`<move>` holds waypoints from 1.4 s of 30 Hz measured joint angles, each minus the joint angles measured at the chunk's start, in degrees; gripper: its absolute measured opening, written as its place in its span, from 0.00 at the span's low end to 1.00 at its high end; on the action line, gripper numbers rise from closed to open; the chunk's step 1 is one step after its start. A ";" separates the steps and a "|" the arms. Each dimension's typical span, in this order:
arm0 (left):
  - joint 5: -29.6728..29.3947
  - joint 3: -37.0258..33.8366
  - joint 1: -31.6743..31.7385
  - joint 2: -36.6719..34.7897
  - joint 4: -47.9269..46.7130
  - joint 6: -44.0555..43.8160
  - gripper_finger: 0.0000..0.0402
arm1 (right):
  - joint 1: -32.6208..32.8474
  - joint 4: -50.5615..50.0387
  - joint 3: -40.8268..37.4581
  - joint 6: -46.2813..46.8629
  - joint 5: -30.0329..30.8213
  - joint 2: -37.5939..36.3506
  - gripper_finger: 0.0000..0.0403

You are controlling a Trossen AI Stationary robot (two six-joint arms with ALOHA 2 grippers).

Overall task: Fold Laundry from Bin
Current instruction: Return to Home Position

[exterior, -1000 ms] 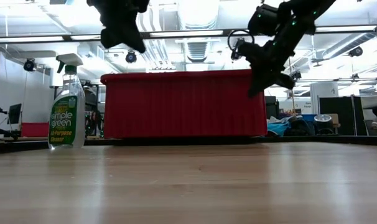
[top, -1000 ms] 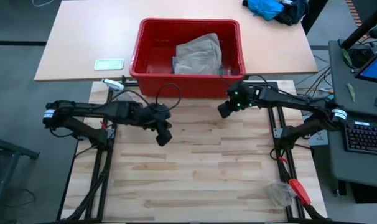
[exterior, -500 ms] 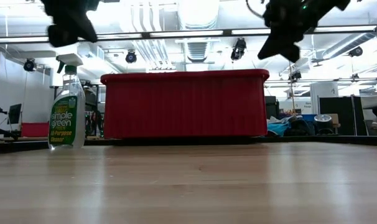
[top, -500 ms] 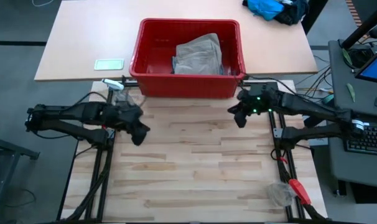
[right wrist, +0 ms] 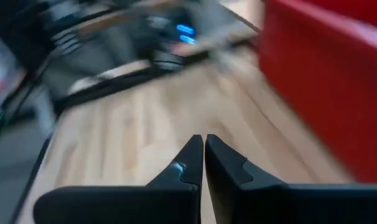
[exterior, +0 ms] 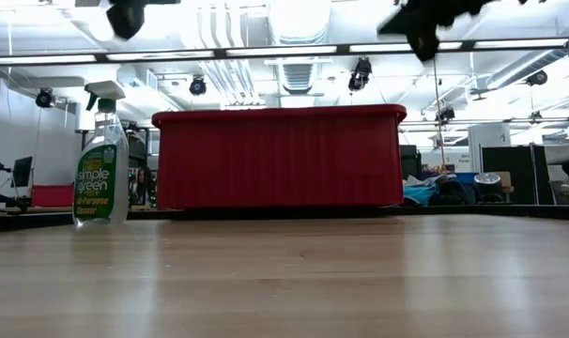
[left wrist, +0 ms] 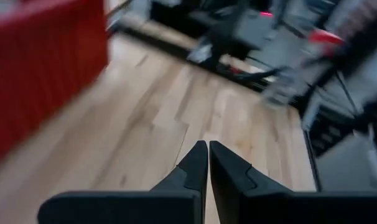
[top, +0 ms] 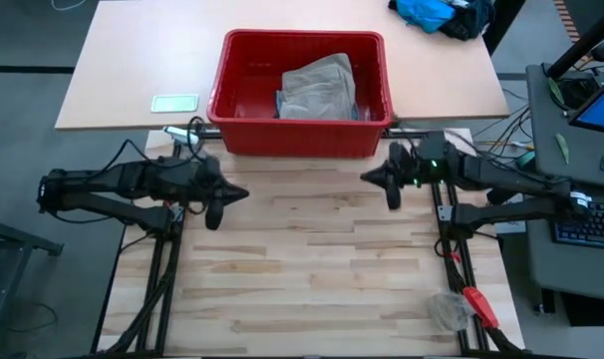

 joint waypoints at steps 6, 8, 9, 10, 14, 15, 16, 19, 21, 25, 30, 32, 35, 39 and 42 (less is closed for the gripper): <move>-1.07 -2.78 -0.34 -2.33 2.43 13.82 0.00 | 4.80 6.67 -6.99 -14.00 8.83 -1.62 0.02; -1.81 -6.40 -0.30 -4.43 4.19 14.09 0.00 | 4.90 11.73 -12.23 -14.19 7.61 -2.38 0.02; -1.58 -8.63 -0.42 -5.77 6.55 14.60 0.00 | 5.02 16.12 -15.12 -14.53 5.73 -2.80 0.02; -0.57 -11.44 -0.42 -7.29 10.22 15.57 0.00 | 5.01 21.29 -18.09 -14.88 3.85 -3.24 0.02; 7.29 -22.92 -0.43 -13.50 26.31 19.62 0.00 | 4.91 39.00 -29.18 -15.61 -1.32 -3.69 0.02; 9.89 -25.57 -0.45 -14.81 29.53 19.57 0.00 | 4.95 42.33 -31.04 -15.51 -2.08 -3.65 0.02; 12.78 -27.98 -0.45 -16.01 32.10 19.43 0.00 | 4.95 44.82 -32.45 -15.45 -2.52 -3.80 0.02; 21.51 -33.35 -0.47 -18.14 37.85 18.56 0.00 | 4.91 47.93 -34.85 -16.49 -7.50 -4.51 0.02; 25.88 -35.25 -0.46 -18.57 38.56 18.81 0.00 | 4.98 47.62 -35.40 -17.95 -12.55 -4.89 0.02; 31.30 -37.25 -0.45 -18.88 35.39 23.50 0.00 | 4.93 47.39 -35.69 -19.89 -16.90 -5.79 0.02; 38.60 -37.52 -0.49 -19.87 27.52 35.91 0.00 | 4.57 47.21 -35.79 -26.06 -17.02 -8.87 0.02; 39.84 -37.54 -0.49 -20.94 28.26 36.26 0.00 | 4.13 47.21 -36.05 -26.30 -16.87 -11.01 0.02; 41.63 -37.85 -0.45 -23.34 28.64 36.58 0.00 | 3.40 47.56 -37.11 -26.47 -16.80 -14.33 0.02; 41.97 -42.18 -0.41 -28.38 31.26 38.54 0.00 | 2.45 47.27 -39.07 -26.71 -14.58 -17.70 0.02; 41.96 -47.57 -0.34 -33.00 37.61 36.96 0.00 | 1.87 47.73 -40.23 -26.39 -11.68 -19.71 0.02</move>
